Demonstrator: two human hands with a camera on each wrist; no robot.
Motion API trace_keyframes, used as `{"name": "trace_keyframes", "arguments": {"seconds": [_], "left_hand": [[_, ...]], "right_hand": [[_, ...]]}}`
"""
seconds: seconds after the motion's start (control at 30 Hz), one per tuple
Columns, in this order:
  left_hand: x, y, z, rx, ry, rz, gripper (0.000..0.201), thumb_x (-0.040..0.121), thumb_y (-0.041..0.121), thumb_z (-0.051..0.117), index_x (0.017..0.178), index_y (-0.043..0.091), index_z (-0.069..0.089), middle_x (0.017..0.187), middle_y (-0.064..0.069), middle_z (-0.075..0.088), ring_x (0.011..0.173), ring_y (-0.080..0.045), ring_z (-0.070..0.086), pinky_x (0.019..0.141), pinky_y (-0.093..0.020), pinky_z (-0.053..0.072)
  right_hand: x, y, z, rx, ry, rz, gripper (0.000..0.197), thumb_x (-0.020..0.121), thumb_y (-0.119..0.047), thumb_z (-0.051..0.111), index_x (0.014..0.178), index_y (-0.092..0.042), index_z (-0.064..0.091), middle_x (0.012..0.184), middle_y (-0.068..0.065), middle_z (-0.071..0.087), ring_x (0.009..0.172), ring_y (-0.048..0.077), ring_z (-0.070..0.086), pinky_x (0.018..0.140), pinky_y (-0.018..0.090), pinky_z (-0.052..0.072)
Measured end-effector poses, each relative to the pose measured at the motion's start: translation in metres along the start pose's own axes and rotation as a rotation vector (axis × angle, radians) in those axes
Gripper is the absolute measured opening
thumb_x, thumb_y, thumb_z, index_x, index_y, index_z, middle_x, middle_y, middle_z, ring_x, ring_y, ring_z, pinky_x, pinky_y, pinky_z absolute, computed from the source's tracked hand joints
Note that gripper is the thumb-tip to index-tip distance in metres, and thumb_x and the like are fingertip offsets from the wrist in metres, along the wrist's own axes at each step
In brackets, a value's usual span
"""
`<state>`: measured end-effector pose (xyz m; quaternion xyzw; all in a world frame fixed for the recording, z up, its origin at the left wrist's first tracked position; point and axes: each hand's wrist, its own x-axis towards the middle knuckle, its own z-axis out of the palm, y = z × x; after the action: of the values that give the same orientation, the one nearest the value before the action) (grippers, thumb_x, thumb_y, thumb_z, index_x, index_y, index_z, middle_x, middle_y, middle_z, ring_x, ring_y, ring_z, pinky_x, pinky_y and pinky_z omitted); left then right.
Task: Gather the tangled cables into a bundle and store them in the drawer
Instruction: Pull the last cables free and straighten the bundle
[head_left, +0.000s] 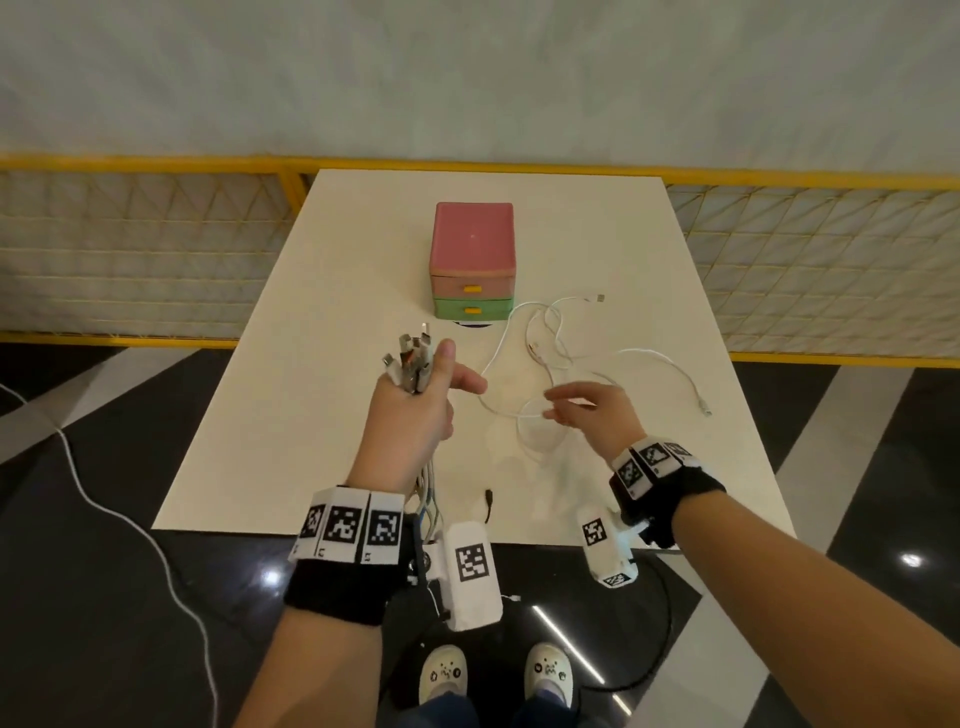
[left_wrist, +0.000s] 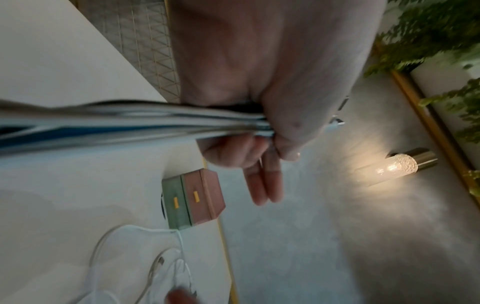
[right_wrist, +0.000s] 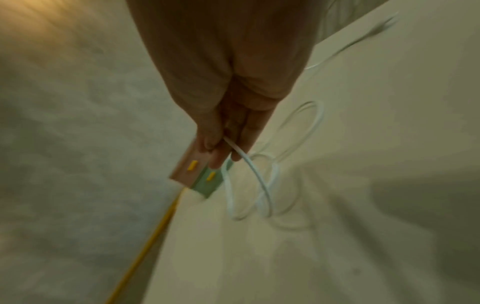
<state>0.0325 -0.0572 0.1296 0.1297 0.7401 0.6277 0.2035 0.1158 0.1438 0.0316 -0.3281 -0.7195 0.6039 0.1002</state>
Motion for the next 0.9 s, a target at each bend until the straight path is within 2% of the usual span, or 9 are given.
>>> {"name": "trace_keyframes", "arguments": {"seconds": [0.07,0.13,0.23,0.3,0.4,0.53,0.63,0.77,0.9], "left_hand": [[0.003,-0.002,0.01,0.036,-0.025,-0.049,0.042,0.1,0.044,0.046,0.08,0.022,0.077,0.076,-0.023,0.067,0.045,-0.017,0.038,0.045,-0.02,0.034],[0.008,-0.003,0.023,0.038,-0.043,-0.109,0.038,0.101,0.04,0.046,0.097,0.015,0.075,0.089,-0.004,0.075,0.043,-0.009,0.044,0.043,-0.014,0.036],[0.015,-0.001,0.032,0.057,-0.094,-0.156,0.037,0.1,0.041,0.048,0.106,0.015,0.074,0.092,0.002,0.074,0.049,0.003,0.053,0.056,-0.015,0.044],[0.018,0.002,0.032,0.024,-0.155,-0.148,0.032,0.1,0.037,0.051,0.102,0.016,0.075,0.079,0.006,0.073,0.042,0.001,0.047,0.049,-0.016,0.04],[0.022,0.007,0.027,0.031,-0.203,-0.052,0.023,0.099,0.028,0.054,0.102,0.017,0.075,0.066,0.009,0.065,0.042,-0.001,0.04,0.044,-0.014,0.031],[0.025,0.014,0.023,0.101,-0.274,0.048,0.019,0.097,0.02,0.058,0.104,0.013,0.074,0.076,-0.001,0.071,0.047,0.008,0.05,0.052,-0.013,0.035],[0.024,0.016,0.023,0.124,-0.328,0.049,0.016,0.095,0.017,0.062,0.099,0.008,0.075,0.085,-0.008,0.075,0.051,0.012,0.053,0.059,-0.011,0.034],[0.024,0.015,0.022,0.177,-0.353,0.03,0.018,0.094,0.012,0.061,0.1,-0.001,0.073,0.079,-0.007,0.072,0.052,0.013,0.054,0.05,-0.001,0.038],[0.028,0.012,0.019,0.084,-0.134,0.014,0.025,0.098,0.024,0.056,0.101,0.007,0.075,0.093,-0.005,0.076,0.038,0.006,0.046,0.047,-0.013,0.034]], "right_hand": [[-0.016,-0.028,0.013,0.119,-0.091,-0.132,0.021,0.079,0.008,0.065,0.087,-0.01,0.06,0.089,0.007,0.071,0.08,0.026,0.072,0.084,0.042,0.055],[-0.034,-0.047,0.024,0.166,-0.251,-0.254,0.028,0.079,0.006,0.067,0.086,-0.015,0.05,0.09,0.014,0.071,0.083,0.032,0.07,0.074,0.038,0.054],[-0.054,-0.051,0.03,-0.013,-0.474,-0.365,0.027,0.083,0.001,0.065,0.089,-0.021,0.051,0.093,0.015,0.069,0.087,0.025,0.071,0.085,0.034,0.055],[-0.058,-0.046,0.027,-0.172,-0.52,-0.383,0.02,0.086,0.0,0.063,0.092,-0.014,0.051,0.092,0.009,0.071,0.086,0.017,0.07,0.088,0.027,0.053],[-0.052,-0.043,0.015,-0.177,-0.493,-0.346,0.019,0.087,-0.015,0.066,0.103,-0.013,0.057,0.102,0.008,0.071,0.095,0.014,0.068,0.092,0.029,0.052],[-0.03,-0.061,0.005,0.082,-0.382,-0.22,0.036,0.096,-0.043,0.037,0.12,-0.023,0.054,0.117,0.007,0.065,0.11,0.017,0.062,0.097,0.031,0.049],[-0.012,-0.092,0.001,0.294,-0.288,-0.201,0.03,0.101,-0.027,0.037,0.117,-0.008,0.053,0.101,0.011,0.068,0.09,0.016,0.068,0.081,0.028,0.054],[0.004,-0.128,0.0,0.351,-0.26,-0.261,0.025,0.101,-0.006,0.035,0.119,0.005,0.048,0.086,0.01,0.066,0.069,0.014,0.067,0.071,0.026,0.057],[0.004,-0.144,0.002,0.299,-0.242,-0.336,0.018,0.099,-0.001,0.036,0.113,0.006,0.046,0.08,0.012,0.063,0.054,0.013,0.061,0.057,0.024,0.053]]}}
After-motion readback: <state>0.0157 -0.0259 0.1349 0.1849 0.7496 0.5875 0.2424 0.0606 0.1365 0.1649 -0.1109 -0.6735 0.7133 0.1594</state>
